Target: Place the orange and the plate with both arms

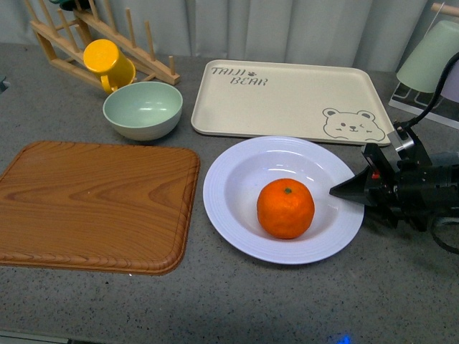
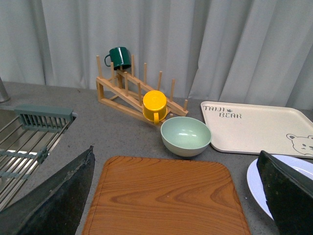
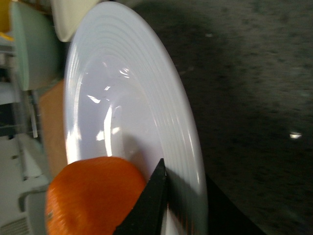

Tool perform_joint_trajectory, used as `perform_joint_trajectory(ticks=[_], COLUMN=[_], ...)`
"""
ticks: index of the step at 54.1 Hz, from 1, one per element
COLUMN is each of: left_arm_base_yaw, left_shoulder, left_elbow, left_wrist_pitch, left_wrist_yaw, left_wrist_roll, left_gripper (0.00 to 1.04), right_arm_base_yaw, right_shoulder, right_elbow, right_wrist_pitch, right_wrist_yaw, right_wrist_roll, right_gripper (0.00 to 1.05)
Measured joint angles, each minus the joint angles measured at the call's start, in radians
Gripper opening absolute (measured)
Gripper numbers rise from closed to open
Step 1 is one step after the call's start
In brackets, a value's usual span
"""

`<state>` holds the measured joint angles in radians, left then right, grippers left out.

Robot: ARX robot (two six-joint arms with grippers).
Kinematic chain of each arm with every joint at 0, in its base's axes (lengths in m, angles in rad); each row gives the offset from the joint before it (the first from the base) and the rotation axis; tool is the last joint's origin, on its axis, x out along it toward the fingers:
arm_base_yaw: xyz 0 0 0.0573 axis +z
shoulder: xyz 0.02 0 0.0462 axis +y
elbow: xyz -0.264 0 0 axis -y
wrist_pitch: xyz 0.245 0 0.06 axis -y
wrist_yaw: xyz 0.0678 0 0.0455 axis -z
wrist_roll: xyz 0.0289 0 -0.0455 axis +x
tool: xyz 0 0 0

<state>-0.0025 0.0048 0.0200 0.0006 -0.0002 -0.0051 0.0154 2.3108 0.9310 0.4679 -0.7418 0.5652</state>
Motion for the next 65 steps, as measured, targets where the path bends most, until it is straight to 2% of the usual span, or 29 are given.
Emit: perform_joint_trajectory(ticks=[6,20,27,45,65], left_arm_base_yaw=[0.0,0.0,0.0,0.0,0.0], left_shoulder=[0.0,0.0,0.0,0.0,0.0], left_elbow=[0.0,0.0,0.0,0.0,0.0], left_wrist_pitch=[0.0,0.0,0.0,0.0,0.0], left_wrist_yaw=[0.0,0.0,0.0,0.0,0.0], left_wrist_roll=[0.0,0.0,0.0,0.0,0.0], left_gripper=[0.98,0.98,0.98,0.98,0.98], right_arm_base_yaw=[-0.003,-0.005,-0.008,-0.037,-0.046], right_shoulder=[-0.008,-0.009,-0.009,-0.032,-0.053], right_elbow=[0.0,-0.026,-0.061,-0.092,-0.07], right_wrist_pitch=[0.014,0.071,0.166,0.257,0.35], right_wrist_yaw=[-0.034,-0.035,-0.043,-0.05,-0.084], right_wrist_roll=[0.012,0.028,0.069,0.119,0.237], right_gripper=[0.03,0.03,0.03,0.03,0.03])
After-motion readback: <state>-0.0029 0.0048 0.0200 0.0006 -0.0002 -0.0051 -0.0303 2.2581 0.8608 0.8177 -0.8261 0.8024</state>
